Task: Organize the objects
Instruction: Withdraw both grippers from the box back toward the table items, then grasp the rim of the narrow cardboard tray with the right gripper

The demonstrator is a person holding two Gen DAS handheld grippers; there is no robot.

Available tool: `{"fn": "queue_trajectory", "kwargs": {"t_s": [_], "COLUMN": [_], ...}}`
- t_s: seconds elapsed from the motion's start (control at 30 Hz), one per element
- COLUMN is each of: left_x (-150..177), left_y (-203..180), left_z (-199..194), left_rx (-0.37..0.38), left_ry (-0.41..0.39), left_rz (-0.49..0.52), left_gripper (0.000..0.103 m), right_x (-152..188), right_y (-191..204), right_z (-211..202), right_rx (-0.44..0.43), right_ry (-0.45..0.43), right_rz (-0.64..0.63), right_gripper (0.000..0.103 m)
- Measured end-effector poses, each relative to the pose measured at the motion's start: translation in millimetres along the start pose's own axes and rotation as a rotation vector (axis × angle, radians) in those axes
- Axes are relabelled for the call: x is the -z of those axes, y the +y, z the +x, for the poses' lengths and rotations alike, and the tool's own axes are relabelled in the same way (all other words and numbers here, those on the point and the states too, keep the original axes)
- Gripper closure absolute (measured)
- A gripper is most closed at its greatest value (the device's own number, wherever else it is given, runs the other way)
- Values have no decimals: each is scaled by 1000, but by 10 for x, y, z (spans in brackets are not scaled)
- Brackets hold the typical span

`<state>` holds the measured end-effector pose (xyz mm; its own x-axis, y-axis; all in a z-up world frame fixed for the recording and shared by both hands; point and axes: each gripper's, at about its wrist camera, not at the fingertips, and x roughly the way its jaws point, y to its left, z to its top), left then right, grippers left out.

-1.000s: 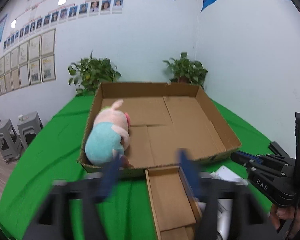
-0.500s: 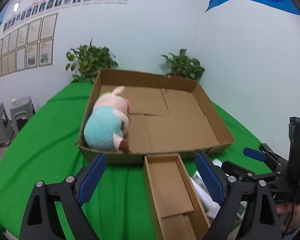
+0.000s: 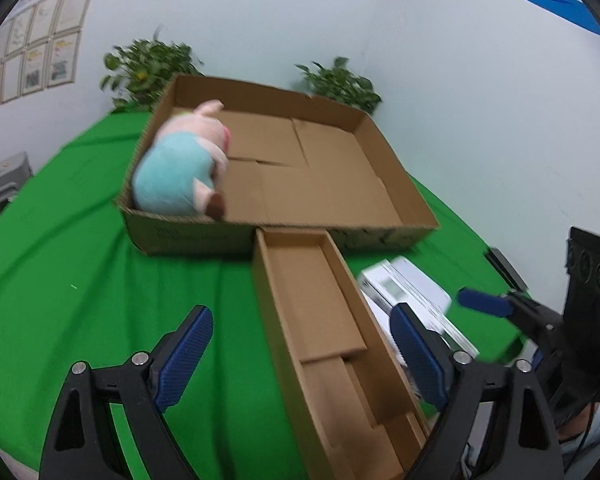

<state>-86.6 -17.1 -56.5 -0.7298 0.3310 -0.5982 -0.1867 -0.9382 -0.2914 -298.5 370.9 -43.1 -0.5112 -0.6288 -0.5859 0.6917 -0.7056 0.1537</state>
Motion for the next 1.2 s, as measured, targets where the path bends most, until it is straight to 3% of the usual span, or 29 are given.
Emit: {"fn": "queue_trajectory", "kwargs": {"t_s": [0.07, 0.13, 0.3, 0.5, 0.57, 0.67, 0.93, 1.2], "left_x": [54, 100, 187, 295, 307, 313, 324, 350], "left_y": [-9, -6, 3, 104, 146, 171, 240, 218], "left_z": [63, 163, 325, 437, 438, 426, 275, 212], "left_rx": [33, 72, 111, 77, 59, 61, -35, -88], "left_ry": [27, 65, 133, 191, 199, 204, 204, 198], "left_rz": [1, -8, -23, -67, -80, -94, -103, -93], "left_gripper": [18, 29, 44, 77, 87, 87, 89, 88], "right_x": [115, 181, 235, 240, 244, 250, 238, 230], "right_y": [52, 99, 330, 392, 396, 409, 498, 569], "right_z": [44, 90, 93, 267, 315, 368, 511, 607], "right_rx": [-12, -28, -20, 33, 57, 86, 82, 65], "right_ry": [47, 80, 71, 137, 158, 174, 206, 218], "right_rz": [11, 24, -31, -62, -67, -70, -68, -70], "right_gripper": [1, 1, 4, 31, 47, 60, 79, 84]}}
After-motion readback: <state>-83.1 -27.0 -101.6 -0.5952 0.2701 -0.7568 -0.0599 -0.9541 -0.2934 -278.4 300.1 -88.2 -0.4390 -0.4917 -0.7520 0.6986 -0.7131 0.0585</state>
